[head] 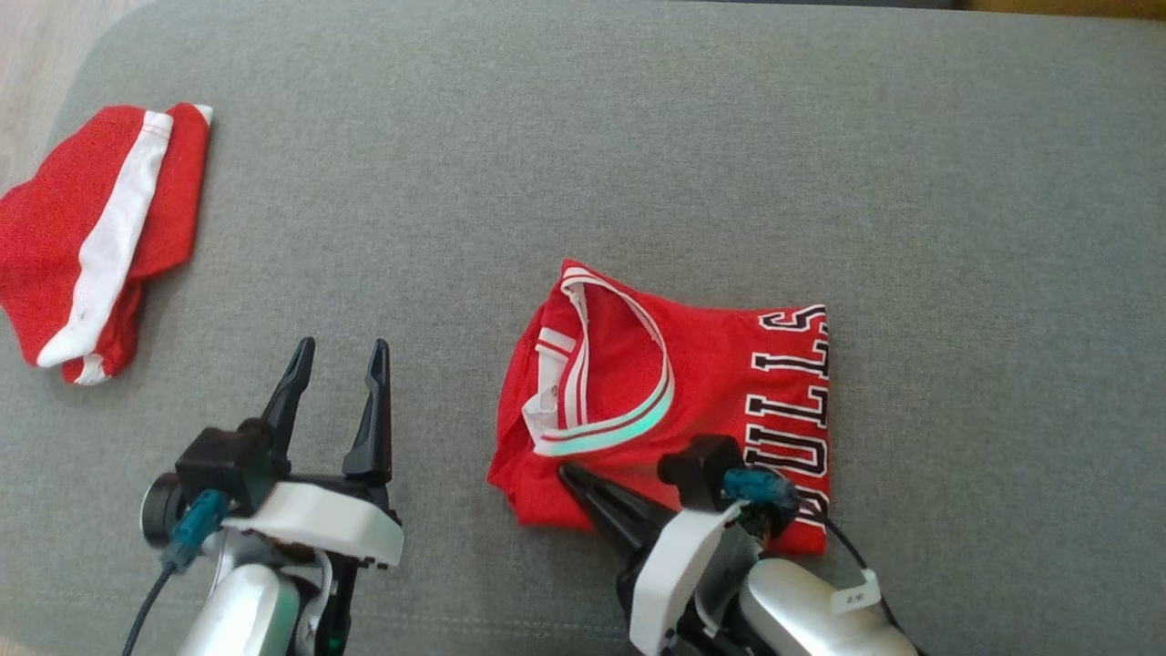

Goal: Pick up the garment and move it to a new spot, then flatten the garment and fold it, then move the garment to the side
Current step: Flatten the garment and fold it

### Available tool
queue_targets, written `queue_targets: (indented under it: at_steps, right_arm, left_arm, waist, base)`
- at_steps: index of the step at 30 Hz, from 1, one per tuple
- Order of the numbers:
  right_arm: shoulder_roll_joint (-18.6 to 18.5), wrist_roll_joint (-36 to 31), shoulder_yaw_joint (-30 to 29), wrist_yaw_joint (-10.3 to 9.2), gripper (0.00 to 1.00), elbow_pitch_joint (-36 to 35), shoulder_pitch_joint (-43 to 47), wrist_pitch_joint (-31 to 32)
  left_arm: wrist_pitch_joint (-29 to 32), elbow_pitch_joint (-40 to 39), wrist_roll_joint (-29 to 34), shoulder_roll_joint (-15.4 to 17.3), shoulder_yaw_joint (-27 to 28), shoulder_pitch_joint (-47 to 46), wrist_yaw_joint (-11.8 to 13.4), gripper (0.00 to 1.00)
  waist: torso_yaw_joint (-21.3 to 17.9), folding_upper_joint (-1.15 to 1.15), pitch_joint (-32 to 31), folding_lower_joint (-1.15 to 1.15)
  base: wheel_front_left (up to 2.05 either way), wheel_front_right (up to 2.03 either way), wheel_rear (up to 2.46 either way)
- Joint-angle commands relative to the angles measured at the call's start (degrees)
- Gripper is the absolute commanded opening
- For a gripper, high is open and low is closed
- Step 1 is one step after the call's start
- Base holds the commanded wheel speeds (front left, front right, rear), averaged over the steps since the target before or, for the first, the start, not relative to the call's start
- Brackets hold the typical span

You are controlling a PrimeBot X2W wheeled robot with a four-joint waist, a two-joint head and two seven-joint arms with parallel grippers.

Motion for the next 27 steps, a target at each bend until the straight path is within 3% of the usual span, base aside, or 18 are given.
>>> queue_targets:
  at_steps: [1,4,5,7,12,19,27]
  right_arm:
    - [0.9,0.4,0.8,0.39,0.00,-2.1,-1.3,-1.3]
    - [0.9,1.4,0.4,0.39,0.00,-4.8,-1.5,-3.7]
    - [0.9,1.6,-0.4,0.39,0.30,-6.2,-1.4,-4.8]
    - [0.9,2.3,-2.8,0.39,1.00,-9.0,-0.7,-6.3]
    - [-0.1,-2.2,-15.2,0.39,1.00,-15.5,2.3,-9.5]
    - [0.1,-13.2,-34.8,0.39,1.00,-23.4,9.1,-6.8]
    - [0.5,-18.9,-46.3,0.39,1.00,-31.4,17.6,-1.7]
  left_arm:
    - [-0.6,-1.4,-0.2,0.7,1.9,-2.2,-0.2,1.00]
    - [-0.6,-1.3,-0.3,0.8,2.0,-1.6,-0.1,1.00]
    - [-0.6,-1.3,-0.3,0.8,2.1,-1.4,-0.1,1.00]
    - [-0.6,-1.3,-0.2,0.9,2.1,-1.1,0.1,1.00]
    - [-0.6,-1.9,0.1,1.3,2.2,-0.4,0.7,1.00]
    - [-0.3,-3.4,0.8,2.4,2.3,0.8,1.8,1.00]
    - [0.5,-4.9,0.7,3.7,2.5,3.3,2.6,1.00]
  waist:
    - [-0.1,0.00,-0.2,0.00]
    - [-0.6,0.00,-1.0,0.00]
    - [-0.8,0.00,-1.4,0.00]
    - [-1.2,0.00,-2.1,0.00]
    - [-2.3,0.00,-3.9,0.00]
    - [-3.4,0.00,-6.3,0.00]
    - [-4.0,0.00,-8.9,0.00]
  base:
    - [0.00,0.00,0.00]
    - [0.00,0.00,0.00]
    - [0.00,0.00,0.00]
    - [0.00,0.00,0.00]
    - [0.00,0.00,0.00]
    - [0.00,0.00,0.00]
    - [0.00,0.00,0.00]
